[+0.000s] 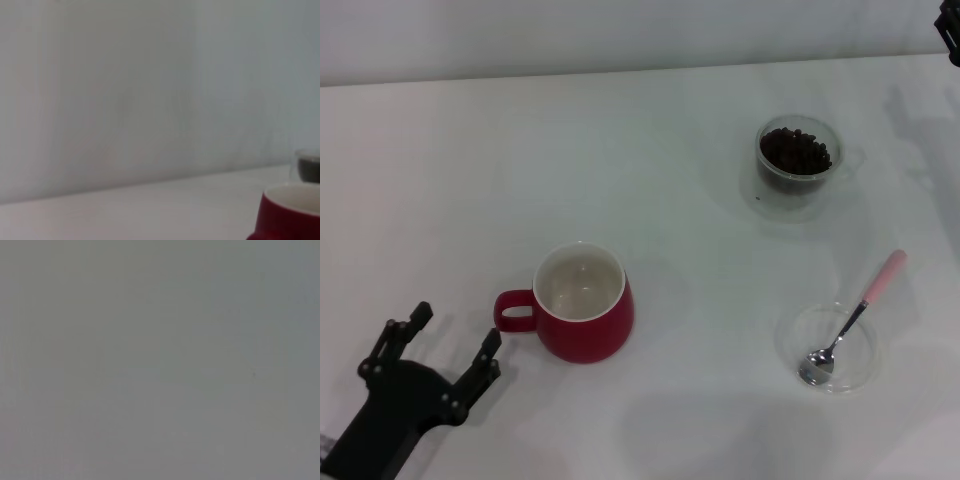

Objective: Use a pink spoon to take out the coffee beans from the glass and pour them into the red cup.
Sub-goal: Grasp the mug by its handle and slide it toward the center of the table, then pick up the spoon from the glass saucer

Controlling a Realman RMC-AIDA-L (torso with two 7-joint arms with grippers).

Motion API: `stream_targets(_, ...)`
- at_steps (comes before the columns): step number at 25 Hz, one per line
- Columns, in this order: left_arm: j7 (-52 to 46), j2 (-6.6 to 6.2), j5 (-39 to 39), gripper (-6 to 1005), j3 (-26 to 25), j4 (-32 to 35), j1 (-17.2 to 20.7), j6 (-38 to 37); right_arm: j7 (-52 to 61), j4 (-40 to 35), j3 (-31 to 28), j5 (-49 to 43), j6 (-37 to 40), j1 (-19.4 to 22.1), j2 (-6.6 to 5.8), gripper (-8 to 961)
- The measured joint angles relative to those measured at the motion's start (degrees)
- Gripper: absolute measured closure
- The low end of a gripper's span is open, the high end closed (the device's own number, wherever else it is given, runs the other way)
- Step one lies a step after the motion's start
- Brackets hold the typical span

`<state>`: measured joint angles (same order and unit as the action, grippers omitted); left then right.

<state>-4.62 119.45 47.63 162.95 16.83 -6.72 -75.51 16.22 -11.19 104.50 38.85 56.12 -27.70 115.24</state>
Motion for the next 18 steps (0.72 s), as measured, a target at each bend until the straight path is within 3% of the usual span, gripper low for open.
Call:
stream_targets(4, -0.01, -0.01, 0.13, 144, -0.16, -0.52, 1.13, -3.54, 5.09, 0.22, 0.03, -0.16, -0.14, 0.71, -0.49, 125)
stream_targets(7, 0.02, 0.0, 3.57, 147, -0.82, -2.62, 2.92, -10.43, 13.29, 0.11, 0.14, -2.83, -0.87, 1.86, -1.75, 125)
stream_targets(8, 0.03, -0.01, 4.46, 148, -0.86, -2.78, 2.99, -10.83, 23.72, 0.41, 0.15, -7.52, -2.46, 2.52, -3.39, 125)
stream_targets(9, 0.04, 0.0, 6.08, 149, -0.85, -2.99, 3.1, -11.47, 23.72, 0.41, 0.15, -7.52, -2.46, 2.52, -3.39, 125)
stream_targets(13, 0.05, -0.01, 13.37, 148, -0.88, -3.56, 2.42, -12.35, 43.79, 2.11, 0.17, -20.4, -3.63, 3.24, -7.37, 125)
stream_targets(18, 0.05, -0.06, 20.35, 149, -0.88, -4.19, -0.12, -12.47, 65.45, 3.29, 0.18, -40.36, 2.38, 4.8, -12.68, 126)
